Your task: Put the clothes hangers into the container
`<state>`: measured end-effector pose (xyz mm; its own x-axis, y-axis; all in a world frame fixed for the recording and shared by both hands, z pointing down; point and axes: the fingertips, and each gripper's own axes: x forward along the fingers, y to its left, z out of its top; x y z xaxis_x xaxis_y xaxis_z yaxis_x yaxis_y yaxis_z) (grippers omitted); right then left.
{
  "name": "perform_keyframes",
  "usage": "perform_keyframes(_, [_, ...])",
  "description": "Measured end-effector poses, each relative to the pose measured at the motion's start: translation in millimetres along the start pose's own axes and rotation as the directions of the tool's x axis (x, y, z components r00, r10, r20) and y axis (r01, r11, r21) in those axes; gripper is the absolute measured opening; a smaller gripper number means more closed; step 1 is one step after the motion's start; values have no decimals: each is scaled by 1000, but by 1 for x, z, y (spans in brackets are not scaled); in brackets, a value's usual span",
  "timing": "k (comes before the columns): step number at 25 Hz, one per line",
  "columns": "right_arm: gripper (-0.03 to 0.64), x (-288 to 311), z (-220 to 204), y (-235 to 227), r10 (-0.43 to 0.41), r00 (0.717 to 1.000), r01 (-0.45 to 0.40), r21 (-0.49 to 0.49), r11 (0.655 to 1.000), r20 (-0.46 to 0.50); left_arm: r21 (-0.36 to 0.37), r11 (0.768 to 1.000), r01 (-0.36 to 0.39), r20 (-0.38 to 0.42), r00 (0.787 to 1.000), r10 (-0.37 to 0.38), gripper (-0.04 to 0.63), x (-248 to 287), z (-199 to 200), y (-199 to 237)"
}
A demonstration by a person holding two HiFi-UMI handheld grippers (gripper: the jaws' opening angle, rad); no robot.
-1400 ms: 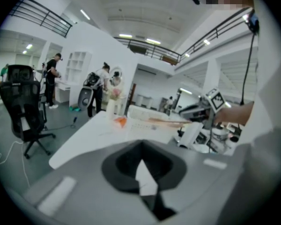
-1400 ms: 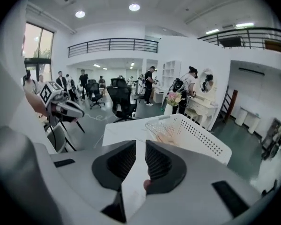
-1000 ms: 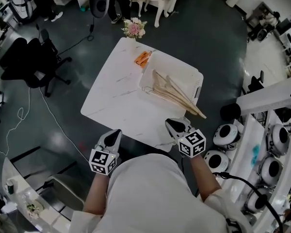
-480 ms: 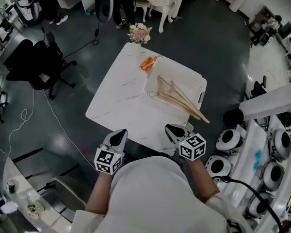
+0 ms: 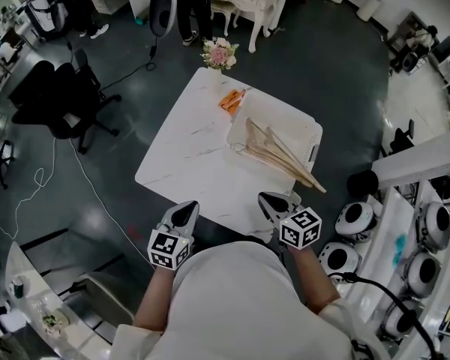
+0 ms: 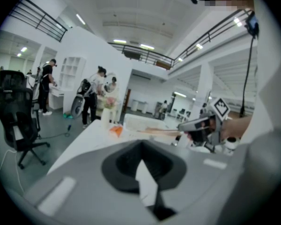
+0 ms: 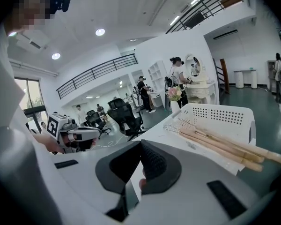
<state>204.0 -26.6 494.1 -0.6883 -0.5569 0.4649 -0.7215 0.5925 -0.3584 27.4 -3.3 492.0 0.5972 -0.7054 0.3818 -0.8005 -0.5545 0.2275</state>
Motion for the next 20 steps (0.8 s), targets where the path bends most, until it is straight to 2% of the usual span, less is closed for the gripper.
perform_keyframes(20, [2, -8, -2, -7, -23, 1000, 22, 44, 999, 9, 5, 1000, 29, -11, 1000, -29, 1, 9, -1, -7])
